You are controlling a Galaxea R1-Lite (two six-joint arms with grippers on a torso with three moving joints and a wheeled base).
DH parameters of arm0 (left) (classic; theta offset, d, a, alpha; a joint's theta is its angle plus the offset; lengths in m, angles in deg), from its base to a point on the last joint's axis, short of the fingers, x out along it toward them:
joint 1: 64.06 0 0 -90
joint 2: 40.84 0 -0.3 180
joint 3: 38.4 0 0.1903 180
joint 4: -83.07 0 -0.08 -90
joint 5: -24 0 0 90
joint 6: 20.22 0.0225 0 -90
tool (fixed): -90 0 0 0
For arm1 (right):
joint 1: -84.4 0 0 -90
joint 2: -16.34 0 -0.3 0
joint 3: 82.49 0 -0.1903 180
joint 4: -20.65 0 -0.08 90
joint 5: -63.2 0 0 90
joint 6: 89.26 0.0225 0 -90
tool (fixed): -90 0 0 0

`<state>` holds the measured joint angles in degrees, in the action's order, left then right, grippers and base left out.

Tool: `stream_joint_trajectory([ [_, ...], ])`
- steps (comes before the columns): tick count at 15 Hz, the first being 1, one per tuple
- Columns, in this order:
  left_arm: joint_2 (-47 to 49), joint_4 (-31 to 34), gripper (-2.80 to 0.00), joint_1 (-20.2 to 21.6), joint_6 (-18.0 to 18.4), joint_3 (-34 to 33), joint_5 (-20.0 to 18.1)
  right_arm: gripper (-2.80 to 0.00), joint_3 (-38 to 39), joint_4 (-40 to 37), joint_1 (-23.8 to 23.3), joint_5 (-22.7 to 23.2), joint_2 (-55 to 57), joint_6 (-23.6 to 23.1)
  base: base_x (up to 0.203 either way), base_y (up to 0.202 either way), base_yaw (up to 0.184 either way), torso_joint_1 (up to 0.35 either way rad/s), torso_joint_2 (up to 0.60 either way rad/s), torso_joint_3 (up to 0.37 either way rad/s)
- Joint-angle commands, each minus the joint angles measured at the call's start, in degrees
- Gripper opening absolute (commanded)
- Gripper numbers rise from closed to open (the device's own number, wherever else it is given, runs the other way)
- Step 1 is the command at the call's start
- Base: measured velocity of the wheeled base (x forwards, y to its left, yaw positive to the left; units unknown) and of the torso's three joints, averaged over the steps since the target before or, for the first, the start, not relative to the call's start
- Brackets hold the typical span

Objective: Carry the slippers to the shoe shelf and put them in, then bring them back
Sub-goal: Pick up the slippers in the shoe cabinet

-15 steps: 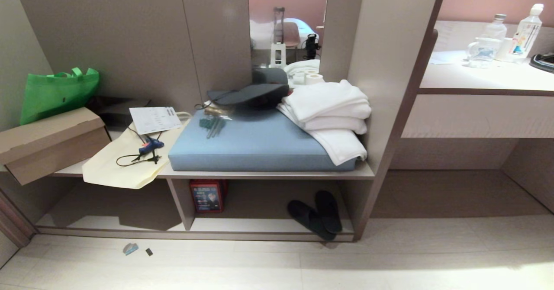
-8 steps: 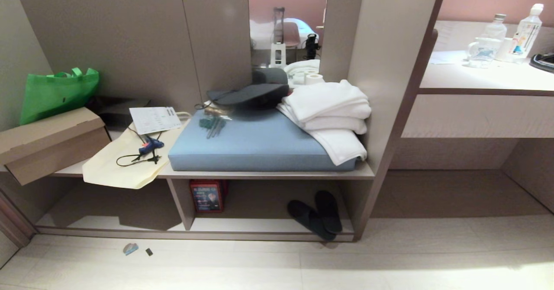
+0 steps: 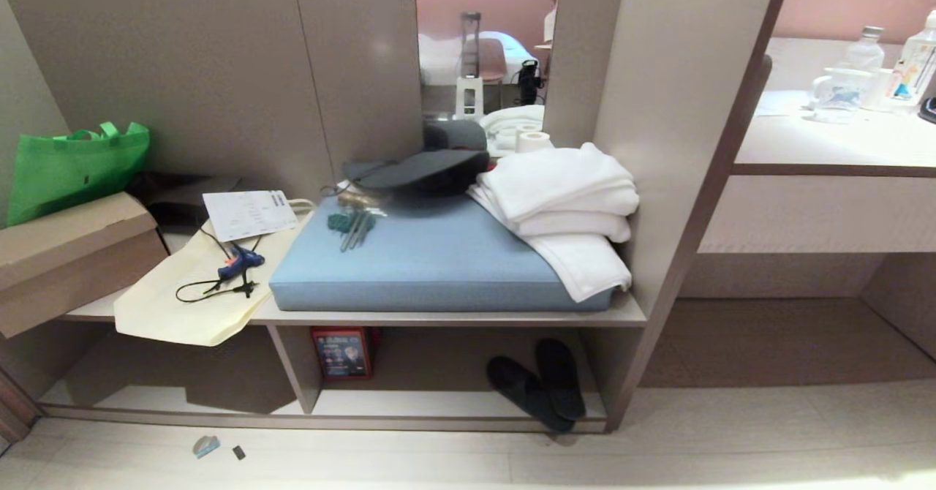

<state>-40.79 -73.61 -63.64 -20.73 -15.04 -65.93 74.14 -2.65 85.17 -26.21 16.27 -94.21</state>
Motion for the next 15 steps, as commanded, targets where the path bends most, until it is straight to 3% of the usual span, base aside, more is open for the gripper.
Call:
stream_joint_trajectory([
  [1, 0.0, 0.0, -2.8, 0.0, 0.0, 0.0, 0.0, -2.8, 0.0, 0.0, 0.0, 0.0, 0.1, 0.0, 0.192, 0.0, -0.001, 0.004, 0.0, 0.003],
  [3, 0.0, 0.0, -2.8, 0.0, -0.1, 0.0, 0.0, -2.8, 0.0, -0.1, 0.0, 0.0, 0.1, 0.3, 0.111, 0.0, 0.002, 0.008, 0.0, 0.0],
  [15, 0.0, 0.0, -2.8, 0.0, 0.0, 0.0, 0.0, -2.8, 0.0, 0.0, 0.0, 0.0, 0.1, -0.3, 0.0, 0.0, 0.0, 0.0, 0.0, 0.0],
])
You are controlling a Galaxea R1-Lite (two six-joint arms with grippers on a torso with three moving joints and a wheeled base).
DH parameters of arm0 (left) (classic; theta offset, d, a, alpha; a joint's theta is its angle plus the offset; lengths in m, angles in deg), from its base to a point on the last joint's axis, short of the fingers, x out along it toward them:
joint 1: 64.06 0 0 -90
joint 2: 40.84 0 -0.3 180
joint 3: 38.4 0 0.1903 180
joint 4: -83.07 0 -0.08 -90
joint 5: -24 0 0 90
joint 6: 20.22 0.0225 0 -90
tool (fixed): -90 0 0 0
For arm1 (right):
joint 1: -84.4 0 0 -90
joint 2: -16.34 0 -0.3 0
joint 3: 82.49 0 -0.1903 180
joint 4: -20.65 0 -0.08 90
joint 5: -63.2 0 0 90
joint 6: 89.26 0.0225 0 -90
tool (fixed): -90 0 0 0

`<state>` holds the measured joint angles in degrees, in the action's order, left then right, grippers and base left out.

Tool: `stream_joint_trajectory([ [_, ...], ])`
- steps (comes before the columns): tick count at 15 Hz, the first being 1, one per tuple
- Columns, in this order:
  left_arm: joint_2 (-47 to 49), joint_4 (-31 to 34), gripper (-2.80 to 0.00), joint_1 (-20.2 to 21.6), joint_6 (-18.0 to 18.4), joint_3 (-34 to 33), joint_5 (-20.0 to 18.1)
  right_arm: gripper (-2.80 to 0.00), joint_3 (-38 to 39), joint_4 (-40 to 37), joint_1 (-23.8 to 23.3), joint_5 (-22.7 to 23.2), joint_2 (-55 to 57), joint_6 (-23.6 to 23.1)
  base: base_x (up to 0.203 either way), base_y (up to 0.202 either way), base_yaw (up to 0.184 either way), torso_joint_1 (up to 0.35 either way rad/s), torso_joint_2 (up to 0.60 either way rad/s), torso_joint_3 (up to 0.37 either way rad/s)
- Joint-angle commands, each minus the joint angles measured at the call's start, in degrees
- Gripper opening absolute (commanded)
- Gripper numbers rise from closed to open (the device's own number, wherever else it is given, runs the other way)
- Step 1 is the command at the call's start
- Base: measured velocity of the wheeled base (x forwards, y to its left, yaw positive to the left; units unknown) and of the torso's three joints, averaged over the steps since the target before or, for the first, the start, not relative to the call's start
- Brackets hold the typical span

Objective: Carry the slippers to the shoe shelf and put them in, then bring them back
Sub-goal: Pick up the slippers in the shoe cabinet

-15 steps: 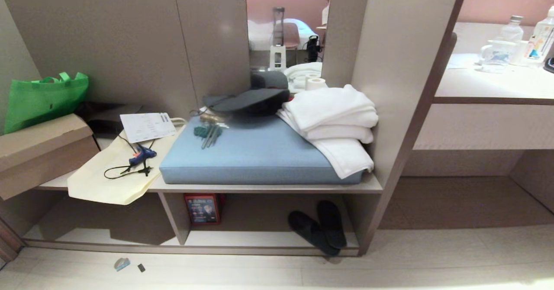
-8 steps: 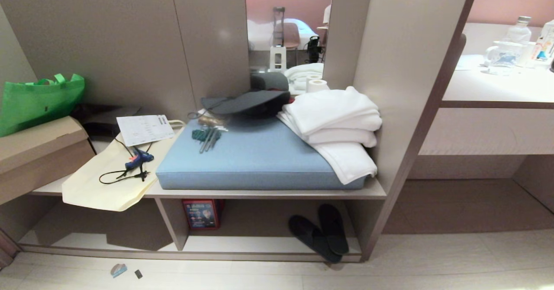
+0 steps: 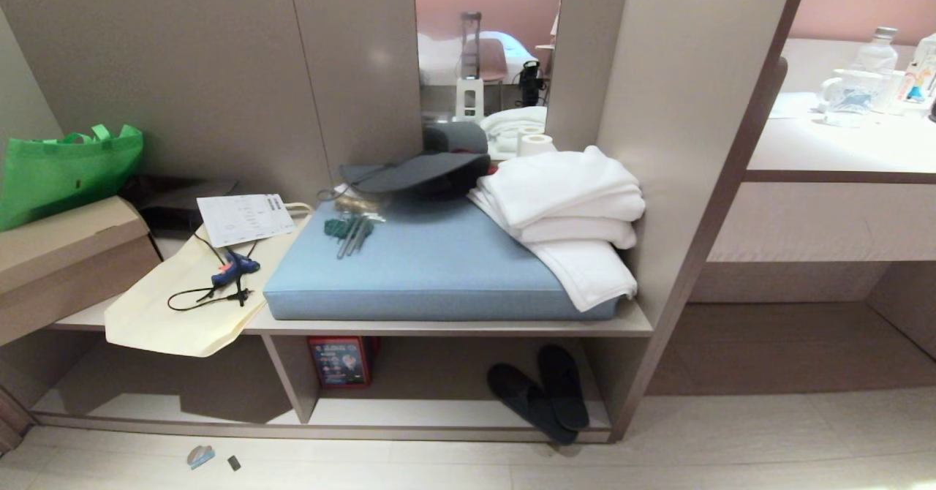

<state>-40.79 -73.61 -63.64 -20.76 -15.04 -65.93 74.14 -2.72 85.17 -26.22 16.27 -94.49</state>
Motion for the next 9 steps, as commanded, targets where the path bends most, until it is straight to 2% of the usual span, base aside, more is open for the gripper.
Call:
stream_joint_trajectory([
  [1, 0.0, 0.0, -2.8, 0.0, 0.0, 0.0, 0.0, -2.8, 0.0, 0.1, 0.0, 0.0, 0.1, 0.0, 0.0, 0.0, 0.0, 0.0, 0.0, 0.0],
  [6, 0.0, 0.0, -2.8, 0.0, 0.0, 0.0, 0.0, -2.8, 0.0, 0.1, 0.0, 0.0, 0.1, 0.2, 0.0, 0.0, 0.0, 0.0, 0.0, 0.0],
  [9, 0.0, 0.0, -2.8, 0.0, -0.1, 0.0, 0.0, -2.8, 0.0, 0.1, 0.0, 0.1, 0.1, 0.2, 0.0, 0.0, 0.0, 0.005, 0.0, -0.156],
])
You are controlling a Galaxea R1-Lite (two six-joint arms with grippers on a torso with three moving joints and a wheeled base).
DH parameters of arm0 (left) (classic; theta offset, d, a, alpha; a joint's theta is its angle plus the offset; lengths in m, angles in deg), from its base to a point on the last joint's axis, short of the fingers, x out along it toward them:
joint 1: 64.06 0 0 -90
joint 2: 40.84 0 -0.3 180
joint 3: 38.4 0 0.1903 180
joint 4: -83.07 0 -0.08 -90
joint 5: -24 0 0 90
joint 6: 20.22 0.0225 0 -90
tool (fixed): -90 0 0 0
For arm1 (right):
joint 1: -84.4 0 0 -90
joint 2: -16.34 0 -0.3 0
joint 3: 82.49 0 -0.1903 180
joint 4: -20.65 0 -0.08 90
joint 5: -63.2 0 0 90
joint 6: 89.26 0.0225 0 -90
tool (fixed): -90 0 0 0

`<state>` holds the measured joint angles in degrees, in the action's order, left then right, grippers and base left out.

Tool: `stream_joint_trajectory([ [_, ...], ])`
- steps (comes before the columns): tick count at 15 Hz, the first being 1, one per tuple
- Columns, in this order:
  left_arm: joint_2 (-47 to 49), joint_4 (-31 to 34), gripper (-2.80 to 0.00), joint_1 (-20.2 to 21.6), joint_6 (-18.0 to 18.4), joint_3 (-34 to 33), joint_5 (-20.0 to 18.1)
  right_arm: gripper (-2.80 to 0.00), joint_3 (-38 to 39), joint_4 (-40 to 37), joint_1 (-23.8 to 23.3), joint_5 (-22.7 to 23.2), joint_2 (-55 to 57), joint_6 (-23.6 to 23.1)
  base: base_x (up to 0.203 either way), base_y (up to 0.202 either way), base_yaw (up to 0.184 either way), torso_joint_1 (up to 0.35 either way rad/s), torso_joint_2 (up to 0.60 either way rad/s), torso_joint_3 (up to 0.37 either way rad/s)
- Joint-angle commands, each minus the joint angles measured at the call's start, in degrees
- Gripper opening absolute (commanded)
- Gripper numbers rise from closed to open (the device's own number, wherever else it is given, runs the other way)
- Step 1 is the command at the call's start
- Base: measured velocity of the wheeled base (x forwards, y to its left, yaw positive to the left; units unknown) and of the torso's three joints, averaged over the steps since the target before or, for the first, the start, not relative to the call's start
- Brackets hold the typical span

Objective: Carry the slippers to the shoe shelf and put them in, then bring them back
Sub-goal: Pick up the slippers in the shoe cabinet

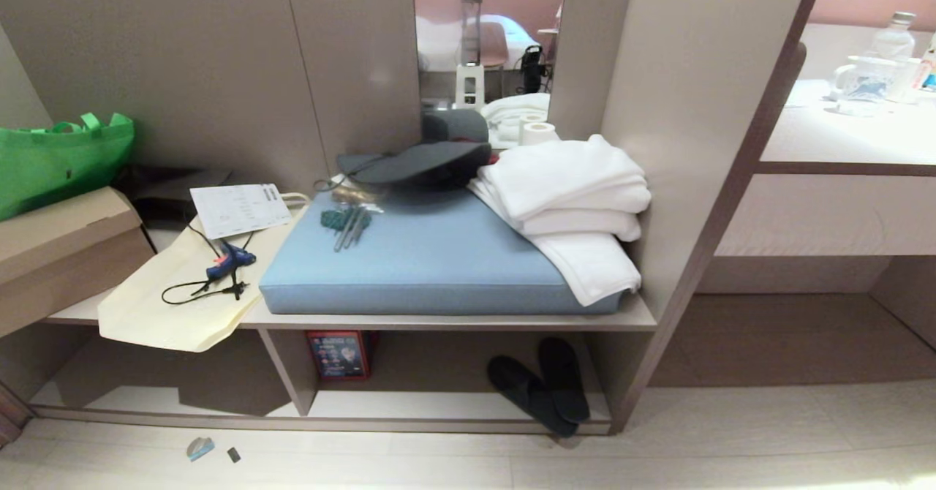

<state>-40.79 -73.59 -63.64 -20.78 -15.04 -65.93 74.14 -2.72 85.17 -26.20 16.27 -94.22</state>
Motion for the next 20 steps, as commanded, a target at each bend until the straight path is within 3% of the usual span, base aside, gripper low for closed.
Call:
stream_joint_trajectory([
  [1, 0.0, 0.0, -2.8, 0.0, -0.1, 0.0, 0.0, -2.8, 0.0, 0.0, 0.0, 0.0, 0.1, 0.0, 0.0, 0.0, 0.0, -0.002, 0.0, -0.202],
  [20, 0.0, 0.0, -2.8, 0.0, -0.1, 0.0, 0.0, -2.8, 0.0, 0.1, 0.0, 0.1, 0.1, -0.1, 0.0, 0.0, 0.0, 0.003, 0.0, -0.199],
])
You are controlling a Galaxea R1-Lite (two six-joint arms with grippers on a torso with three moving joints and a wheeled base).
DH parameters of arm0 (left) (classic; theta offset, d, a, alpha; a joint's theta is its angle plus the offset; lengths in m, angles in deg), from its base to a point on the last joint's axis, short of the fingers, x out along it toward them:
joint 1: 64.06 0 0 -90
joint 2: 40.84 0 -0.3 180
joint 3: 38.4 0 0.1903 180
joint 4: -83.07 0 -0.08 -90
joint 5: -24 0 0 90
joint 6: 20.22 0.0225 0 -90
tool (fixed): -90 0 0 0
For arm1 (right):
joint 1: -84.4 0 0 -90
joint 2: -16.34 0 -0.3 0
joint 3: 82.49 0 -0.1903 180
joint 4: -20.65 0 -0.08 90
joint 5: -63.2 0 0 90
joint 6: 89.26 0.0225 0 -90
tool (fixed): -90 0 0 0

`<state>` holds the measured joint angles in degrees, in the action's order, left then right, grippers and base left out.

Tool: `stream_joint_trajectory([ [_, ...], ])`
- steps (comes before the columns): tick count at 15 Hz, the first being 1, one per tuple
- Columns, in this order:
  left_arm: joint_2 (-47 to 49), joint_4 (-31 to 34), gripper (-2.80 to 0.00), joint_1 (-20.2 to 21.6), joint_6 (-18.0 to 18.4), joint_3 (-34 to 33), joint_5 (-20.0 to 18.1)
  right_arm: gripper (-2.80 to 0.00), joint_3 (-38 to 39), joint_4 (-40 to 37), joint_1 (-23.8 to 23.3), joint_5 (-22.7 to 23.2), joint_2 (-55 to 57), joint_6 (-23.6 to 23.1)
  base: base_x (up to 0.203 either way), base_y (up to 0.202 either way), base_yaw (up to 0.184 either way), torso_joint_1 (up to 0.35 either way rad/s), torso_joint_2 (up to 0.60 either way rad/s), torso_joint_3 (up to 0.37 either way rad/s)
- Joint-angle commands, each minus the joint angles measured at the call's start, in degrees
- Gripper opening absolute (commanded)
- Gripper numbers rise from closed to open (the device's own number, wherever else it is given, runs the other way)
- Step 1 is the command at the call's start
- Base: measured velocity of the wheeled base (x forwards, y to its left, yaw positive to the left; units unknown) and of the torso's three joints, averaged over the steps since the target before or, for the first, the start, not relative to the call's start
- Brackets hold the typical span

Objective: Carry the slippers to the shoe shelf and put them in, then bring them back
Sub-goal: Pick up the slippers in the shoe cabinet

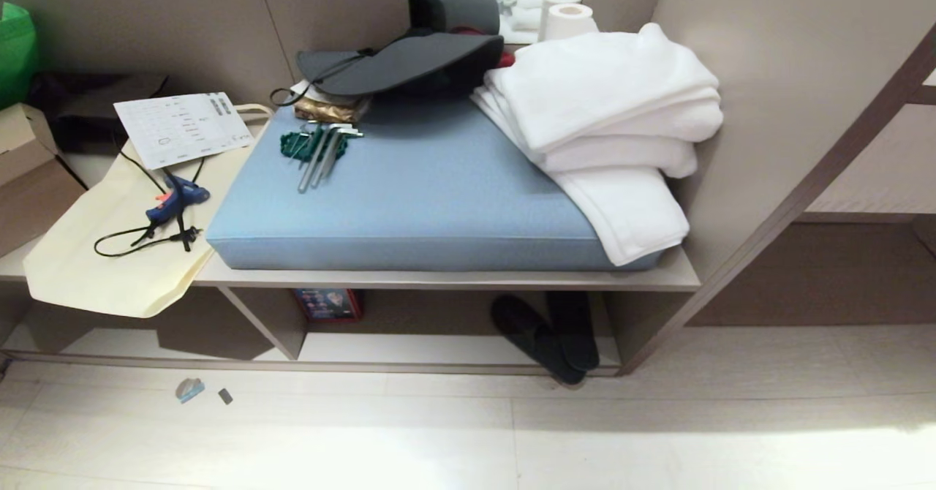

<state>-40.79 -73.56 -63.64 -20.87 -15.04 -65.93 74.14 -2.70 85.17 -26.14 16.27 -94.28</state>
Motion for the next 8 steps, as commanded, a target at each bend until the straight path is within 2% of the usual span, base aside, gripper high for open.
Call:
stream_joint_trajectory([
  [1, 0.0, 0.0, -2.8, 0.0, 0.0, 0.0, 0.0, -2.8, 0.0, 0.0, 0.0, 0.0, 0.1, -0.1, 0.0, 0.0, 0.0, 0.003, 0.0, -0.198],
  [8, 0.0, 0.0, -2.8, 0.0, 0.0, 0.0, 0.0, -2.8, 0.0, 0.0, 0.0, 0.0, 0.1, 0.0, 0.0, 0.0, 0.0, 0.001, 0.0, -0.195],
])
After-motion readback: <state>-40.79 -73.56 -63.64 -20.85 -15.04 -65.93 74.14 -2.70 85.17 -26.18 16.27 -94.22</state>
